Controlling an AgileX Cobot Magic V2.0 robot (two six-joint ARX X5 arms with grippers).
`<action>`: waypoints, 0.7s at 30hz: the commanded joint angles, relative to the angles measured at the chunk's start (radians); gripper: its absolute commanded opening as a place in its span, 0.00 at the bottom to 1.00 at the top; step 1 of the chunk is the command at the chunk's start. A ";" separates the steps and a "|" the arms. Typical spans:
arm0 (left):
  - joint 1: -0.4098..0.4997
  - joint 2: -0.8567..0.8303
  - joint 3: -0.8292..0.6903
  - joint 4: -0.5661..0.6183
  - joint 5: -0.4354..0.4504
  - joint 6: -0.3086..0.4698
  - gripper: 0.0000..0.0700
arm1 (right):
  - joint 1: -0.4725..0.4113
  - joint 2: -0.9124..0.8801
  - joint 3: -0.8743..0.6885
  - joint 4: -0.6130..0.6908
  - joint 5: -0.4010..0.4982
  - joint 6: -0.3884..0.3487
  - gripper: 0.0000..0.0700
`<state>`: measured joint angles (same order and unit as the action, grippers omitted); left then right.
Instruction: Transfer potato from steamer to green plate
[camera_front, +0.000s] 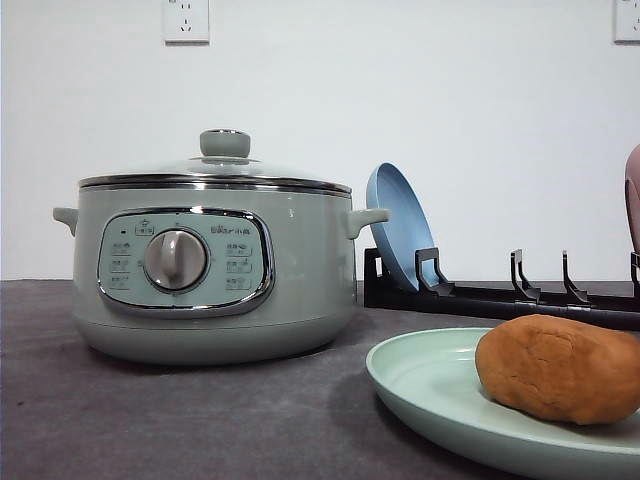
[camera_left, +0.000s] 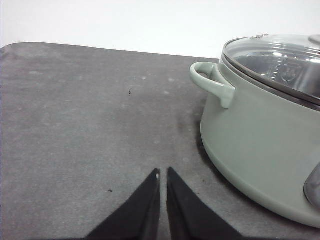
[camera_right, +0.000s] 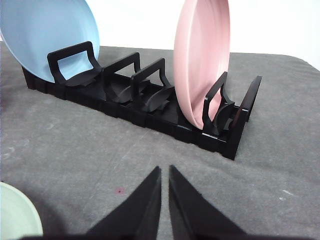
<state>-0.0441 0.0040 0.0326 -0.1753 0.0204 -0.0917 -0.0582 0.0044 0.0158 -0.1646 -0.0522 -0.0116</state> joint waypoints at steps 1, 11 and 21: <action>-0.001 -0.001 -0.021 0.015 -0.006 0.010 0.02 | 0.002 -0.001 -0.005 0.008 0.000 -0.008 0.02; -0.001 -0.001 -0.021 0.015 -0.006 0.010 0.02 | 0.002 -0.001 -0.005 0.008 0.000 -0.008 0.02; -0.001 -0.001 -0.021 0.015 -0.006 0.010 0.02 | 0.002 -0.001 -0.005 0.008 0.000 -0.008 0.02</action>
<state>-0.0441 0.0040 0.0326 -0.1753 0.0204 -0.0917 -0.0582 0.0044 0.0158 -0.1646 -0.0521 -0.0116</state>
